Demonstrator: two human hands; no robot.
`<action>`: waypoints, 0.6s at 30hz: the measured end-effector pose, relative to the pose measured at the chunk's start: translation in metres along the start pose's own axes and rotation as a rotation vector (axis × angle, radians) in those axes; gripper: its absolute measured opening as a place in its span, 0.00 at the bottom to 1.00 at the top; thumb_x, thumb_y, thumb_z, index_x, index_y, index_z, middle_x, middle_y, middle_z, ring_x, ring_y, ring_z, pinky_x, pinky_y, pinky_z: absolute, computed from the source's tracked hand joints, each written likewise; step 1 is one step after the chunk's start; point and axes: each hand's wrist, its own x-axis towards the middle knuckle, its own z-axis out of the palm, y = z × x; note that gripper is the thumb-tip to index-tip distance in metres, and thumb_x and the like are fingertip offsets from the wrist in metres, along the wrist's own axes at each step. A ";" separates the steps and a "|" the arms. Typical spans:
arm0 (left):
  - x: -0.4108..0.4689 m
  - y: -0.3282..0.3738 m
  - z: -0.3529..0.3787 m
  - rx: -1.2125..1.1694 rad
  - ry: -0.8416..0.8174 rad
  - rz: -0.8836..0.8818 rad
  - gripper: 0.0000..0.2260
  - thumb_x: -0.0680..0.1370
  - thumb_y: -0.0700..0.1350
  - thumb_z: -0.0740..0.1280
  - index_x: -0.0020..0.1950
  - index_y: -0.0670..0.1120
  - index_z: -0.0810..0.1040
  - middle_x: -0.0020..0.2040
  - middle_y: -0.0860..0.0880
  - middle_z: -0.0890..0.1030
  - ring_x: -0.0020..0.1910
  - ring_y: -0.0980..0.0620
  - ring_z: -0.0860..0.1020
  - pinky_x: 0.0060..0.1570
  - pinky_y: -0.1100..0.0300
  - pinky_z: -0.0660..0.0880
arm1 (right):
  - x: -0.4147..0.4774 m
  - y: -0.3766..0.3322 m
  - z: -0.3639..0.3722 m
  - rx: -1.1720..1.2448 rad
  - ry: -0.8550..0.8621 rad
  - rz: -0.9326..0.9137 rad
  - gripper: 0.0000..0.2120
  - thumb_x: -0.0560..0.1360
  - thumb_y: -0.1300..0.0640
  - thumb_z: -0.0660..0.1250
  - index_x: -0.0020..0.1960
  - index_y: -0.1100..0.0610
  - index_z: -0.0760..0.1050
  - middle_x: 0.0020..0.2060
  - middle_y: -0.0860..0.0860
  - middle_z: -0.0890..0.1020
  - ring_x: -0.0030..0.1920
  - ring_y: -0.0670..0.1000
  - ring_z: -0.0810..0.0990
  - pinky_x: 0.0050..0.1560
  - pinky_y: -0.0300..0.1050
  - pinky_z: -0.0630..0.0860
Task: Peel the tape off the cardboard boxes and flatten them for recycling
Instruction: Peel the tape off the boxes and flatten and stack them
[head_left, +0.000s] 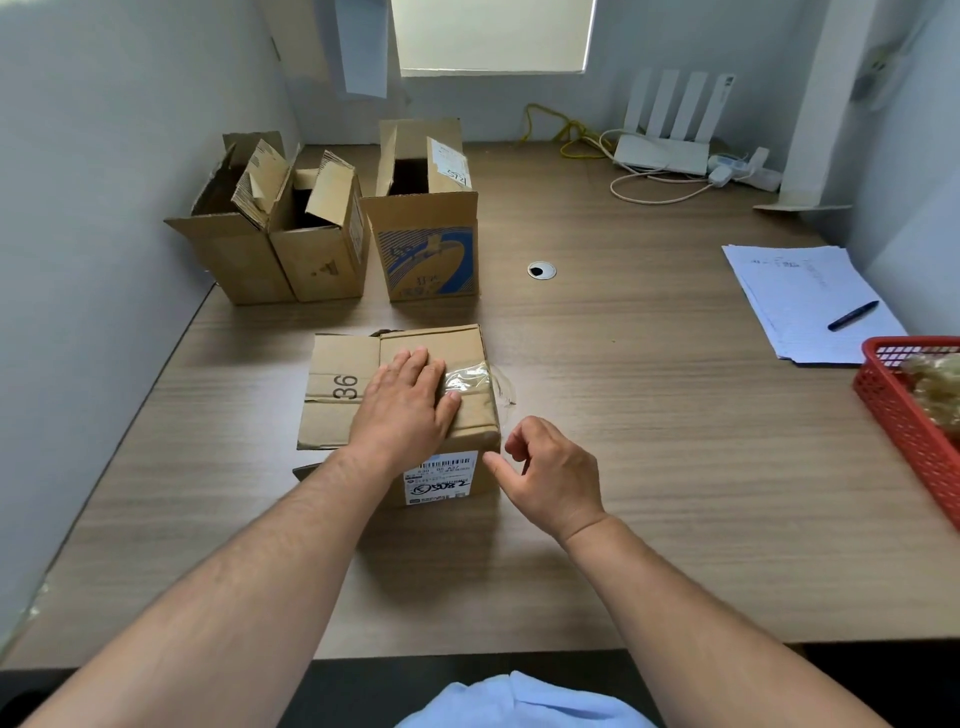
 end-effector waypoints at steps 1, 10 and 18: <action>0.000 0.000 0.000 0.000 0.000 0.001 0.26 0.83 0.58 0.47 0.79 0.49 0.51 0.80 0.49 0.49 0.78 0.50 0.45 0.75 0.53 0.42 | 0.001 -0.002 0.001 -0.016 0.028 -0.005 0.11 0.69 0.48 0.70 0.39 0.54 0.71 0.34 0.45 0.76 0.29 0.47 0.71 0.31 0.38 0.64; 0.001 -0.001 0.001 0.008 -0.001 0.006 0.26 0.83 0.58 0.47 0.79 0.49 0.51 0.80 0.49 0.49 0.78 0.50 0.45 0.75 0.54 0.42 | 0.005 -0.007 0.001 -0.093 0.153 -0.132 0.08 0.67 0.54 0.56 0.33 0.55 0.70 0.27 0.47 0.75 0.23 0.49 0.69 0.22 0.36 0.62; 0.001 -0.002 0.004 0.019 -0.029 0.015 0.27 0.83 0.60 0.46 0.79 0.50 0.49 0.80 0.49 0.46 0.78 0.51 0.43 0.75 0.53 0.40 | 0.023 -0.009 -0.019 -0.107 0.204 -0.233 0.07 0.65 0.55 0.58 0.31 0.56 0.68 0.24 0.48 0.72 0.21 0.50 0.67 0.23 0.36 0.59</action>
